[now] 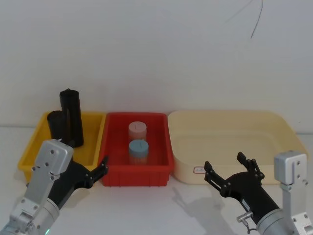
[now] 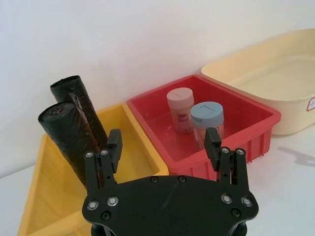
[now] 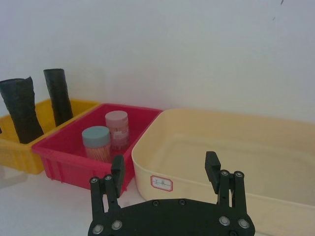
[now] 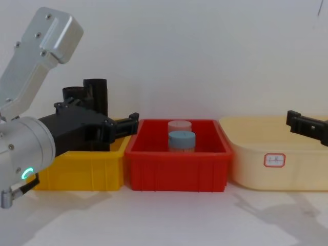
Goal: Pick up the garbage bag with the one hand and transfer it to the other hand.
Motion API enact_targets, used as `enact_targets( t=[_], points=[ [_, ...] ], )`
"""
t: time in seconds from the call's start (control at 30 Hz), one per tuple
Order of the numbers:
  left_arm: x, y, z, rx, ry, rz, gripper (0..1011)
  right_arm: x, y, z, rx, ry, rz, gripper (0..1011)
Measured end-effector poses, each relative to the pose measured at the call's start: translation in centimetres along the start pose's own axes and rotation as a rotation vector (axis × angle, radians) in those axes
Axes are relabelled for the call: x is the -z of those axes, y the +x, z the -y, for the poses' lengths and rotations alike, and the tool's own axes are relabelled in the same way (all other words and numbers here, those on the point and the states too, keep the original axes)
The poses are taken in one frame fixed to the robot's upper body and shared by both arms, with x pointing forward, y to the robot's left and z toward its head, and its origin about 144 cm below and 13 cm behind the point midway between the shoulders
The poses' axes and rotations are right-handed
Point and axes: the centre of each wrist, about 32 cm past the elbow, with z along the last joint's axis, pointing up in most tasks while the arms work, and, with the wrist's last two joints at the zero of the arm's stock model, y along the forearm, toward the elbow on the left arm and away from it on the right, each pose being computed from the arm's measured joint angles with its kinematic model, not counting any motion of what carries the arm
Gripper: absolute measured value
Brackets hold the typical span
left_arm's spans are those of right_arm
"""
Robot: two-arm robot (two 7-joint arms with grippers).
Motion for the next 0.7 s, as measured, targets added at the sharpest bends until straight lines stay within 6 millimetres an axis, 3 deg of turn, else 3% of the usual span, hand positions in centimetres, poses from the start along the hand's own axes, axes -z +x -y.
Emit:
enact_targets(
  t=[0.7],
  points=[
    [0.00,0.00,0.00,0.000,0.000,0.000,1001,0.00,0.00,0.00,0.000,0.000,0.000,1000]
  ],
)
